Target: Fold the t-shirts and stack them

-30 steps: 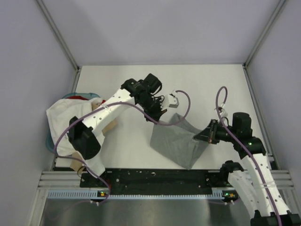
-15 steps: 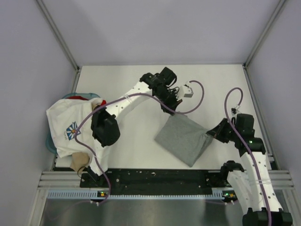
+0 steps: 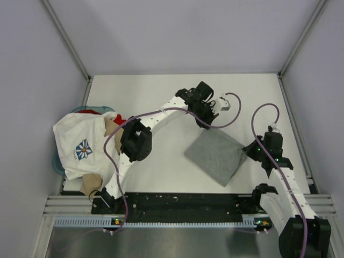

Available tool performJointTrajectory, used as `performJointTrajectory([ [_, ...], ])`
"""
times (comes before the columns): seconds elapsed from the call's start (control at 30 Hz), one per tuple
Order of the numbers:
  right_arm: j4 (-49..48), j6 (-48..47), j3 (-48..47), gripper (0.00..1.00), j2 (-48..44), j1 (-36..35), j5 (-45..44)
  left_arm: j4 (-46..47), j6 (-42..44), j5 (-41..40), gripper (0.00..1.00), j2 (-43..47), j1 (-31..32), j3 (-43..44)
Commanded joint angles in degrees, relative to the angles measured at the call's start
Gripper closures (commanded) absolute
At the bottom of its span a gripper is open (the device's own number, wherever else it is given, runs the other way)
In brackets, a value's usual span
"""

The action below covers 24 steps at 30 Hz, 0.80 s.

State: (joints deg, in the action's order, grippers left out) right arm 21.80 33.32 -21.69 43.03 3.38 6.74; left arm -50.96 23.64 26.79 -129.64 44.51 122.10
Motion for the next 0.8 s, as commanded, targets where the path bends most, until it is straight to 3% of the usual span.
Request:
performJointTrajectory([
  [0.0, -7.9, 0.8, 0.2, 1.0, 3.3, 1.0, -5.3, 4.5, -4.6, -2.4, 1.0, -2.8, -0.6, 3.0],
  [0.17, -7.1, 2.4, -0.2, 1.0, 4.0, 1.0, -11.6, 7.5, -7.2, -4.8, 1.0, -5.8, 0.0, 3.8],
  [0.3, -6.1, 2.0, -1.3, 0.72, 6.9, 1.0, -15.8, 9.0, -9.6, -5.3, 0.97, -7.9, 0.4, 4.6],
  [0.43, -9.8, -2.2, -3.9, 0.58, 13.2, 2.5, -16.3, 12.4, -12.9, -9.3, 0.68, -9.2, 0.3, 6.6],
  [0.5, -10.5, -7.3, -8.0, 0.57, 18.2, 4.4, -14.3, 12.0, -13.0, -12.3, 0.58, -10.1, 0.1, 10.3],
  [0.57, -4.6, -10.5, -14.0, 0.55, 21.7, 4.9, -16.6, 11.6, -13.0, -13.6, 0.54, -9.4, -0.5, 12.7],
  [0.7, 8.8, -10.8, -26.3, 0.55, 23.2, 5.1, -16.8, 11.9, -13.0, -14.7, 0.46, -3.4, -1.4, 8.8],
  [0.77, 12.0, -10.4, -28.9, 0.65, 21.8, 4.9, -9.9, 11.8, -12.0, -13.1, 0.46, -0.4, -0.9, 4.5],
])
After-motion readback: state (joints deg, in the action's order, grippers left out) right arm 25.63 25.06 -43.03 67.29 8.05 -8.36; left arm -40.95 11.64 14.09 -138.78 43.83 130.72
